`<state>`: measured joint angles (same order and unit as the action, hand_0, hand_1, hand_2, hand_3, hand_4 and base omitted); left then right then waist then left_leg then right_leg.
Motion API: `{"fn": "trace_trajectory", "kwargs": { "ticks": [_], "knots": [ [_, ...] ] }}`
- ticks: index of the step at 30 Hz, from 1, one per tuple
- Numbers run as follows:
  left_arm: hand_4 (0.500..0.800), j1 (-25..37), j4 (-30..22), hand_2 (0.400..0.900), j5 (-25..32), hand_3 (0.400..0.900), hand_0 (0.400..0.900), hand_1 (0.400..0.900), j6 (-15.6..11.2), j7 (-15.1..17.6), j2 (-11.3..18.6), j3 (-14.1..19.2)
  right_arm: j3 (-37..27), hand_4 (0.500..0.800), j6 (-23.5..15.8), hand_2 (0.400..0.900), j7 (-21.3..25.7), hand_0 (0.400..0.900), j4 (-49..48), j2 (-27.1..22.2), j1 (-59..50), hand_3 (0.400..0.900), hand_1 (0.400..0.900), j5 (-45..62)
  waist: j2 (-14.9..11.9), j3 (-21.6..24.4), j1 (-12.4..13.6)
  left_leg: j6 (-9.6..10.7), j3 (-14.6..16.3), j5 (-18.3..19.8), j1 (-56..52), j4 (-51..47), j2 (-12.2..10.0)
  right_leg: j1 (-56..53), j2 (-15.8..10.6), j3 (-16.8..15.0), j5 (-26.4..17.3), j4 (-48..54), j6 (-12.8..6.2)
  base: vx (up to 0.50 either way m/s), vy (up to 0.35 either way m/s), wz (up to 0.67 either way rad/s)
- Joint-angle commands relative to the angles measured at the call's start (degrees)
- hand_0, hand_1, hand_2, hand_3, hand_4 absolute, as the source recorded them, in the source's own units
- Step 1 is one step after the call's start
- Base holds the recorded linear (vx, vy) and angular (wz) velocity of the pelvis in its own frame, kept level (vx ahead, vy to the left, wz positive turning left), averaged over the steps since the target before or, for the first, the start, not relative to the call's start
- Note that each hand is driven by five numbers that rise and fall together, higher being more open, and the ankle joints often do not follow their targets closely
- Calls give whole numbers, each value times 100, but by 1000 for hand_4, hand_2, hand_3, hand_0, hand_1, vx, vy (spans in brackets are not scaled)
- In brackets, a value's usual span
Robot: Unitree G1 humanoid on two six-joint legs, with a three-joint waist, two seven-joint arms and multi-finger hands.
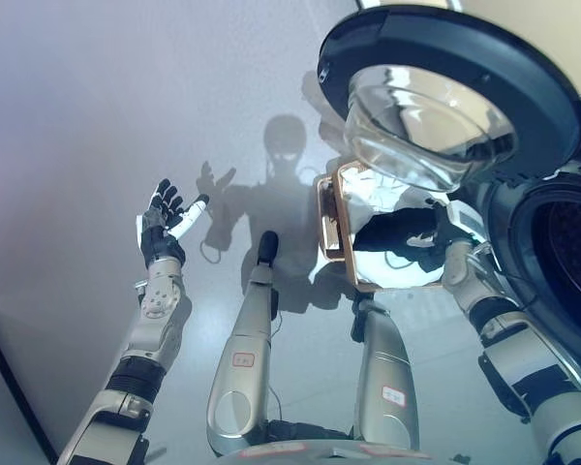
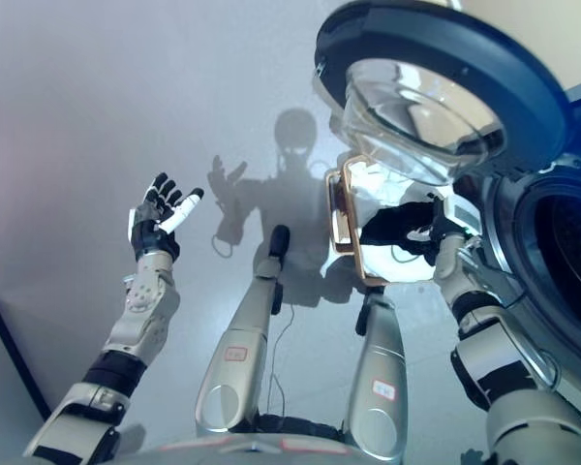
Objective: Put the clothes in the basket into the washing machine.
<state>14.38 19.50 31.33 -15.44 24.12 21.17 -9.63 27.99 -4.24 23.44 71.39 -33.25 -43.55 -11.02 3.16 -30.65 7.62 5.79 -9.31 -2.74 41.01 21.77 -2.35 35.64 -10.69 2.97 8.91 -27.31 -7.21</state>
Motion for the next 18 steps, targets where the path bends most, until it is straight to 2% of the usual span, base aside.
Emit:
{"fn": "trace_trajectory", "kwargs": {
  "ticks": [1,9,10,11,18],
  "knots": [
    [800,-22,-869,900,-274,900,900,900,-559,126,194,-43,20,800,135,900,323,900,294,-605,-147,900,900,-262,107,86,63,296,-220,-90,831,502,-139,171,-443,-179,-252,-486,-266,-18,5,12],
    [800,56,-1454,900,-315,900,900,900,-618,101,262,-63,87,800,203,900,219,900,433,-1003,-126,900,900,-582,269,86,106,205,-335,249,1782,1489,199,1159,-654,-344,149,-1682,-178,-25,3,18],
    [800,63,-1526,900,-318,900,900,900,-613,101,257,-55,60,800,192,900,194,900,429,-1038,-109,900,900,-567,282,86,104,193,-340,325,1914,1656,235,1280,-700,-352,230,-1826,-175,61,-18,17],
    [800,28,-1572,900,-323,900,900,900,-620,96,265,-51,32,800,183,900,175,900,432,-1070,-85,900,900,-540,273,86,91,195,-331,584,1925,1877,262,1296,-740,-384,442,-2029,-171,68,-21,16],
    [800,-99,-1793,900,-254,900,900,900,-637,79,211,-35,73,800,132,900,70,900,403,-1192,-214,900,900,-417,336,86,144,139,-348,917,2579,2778,468,2033,-826,-589,790,-3008,-128,8,5,7]
  ]
}}
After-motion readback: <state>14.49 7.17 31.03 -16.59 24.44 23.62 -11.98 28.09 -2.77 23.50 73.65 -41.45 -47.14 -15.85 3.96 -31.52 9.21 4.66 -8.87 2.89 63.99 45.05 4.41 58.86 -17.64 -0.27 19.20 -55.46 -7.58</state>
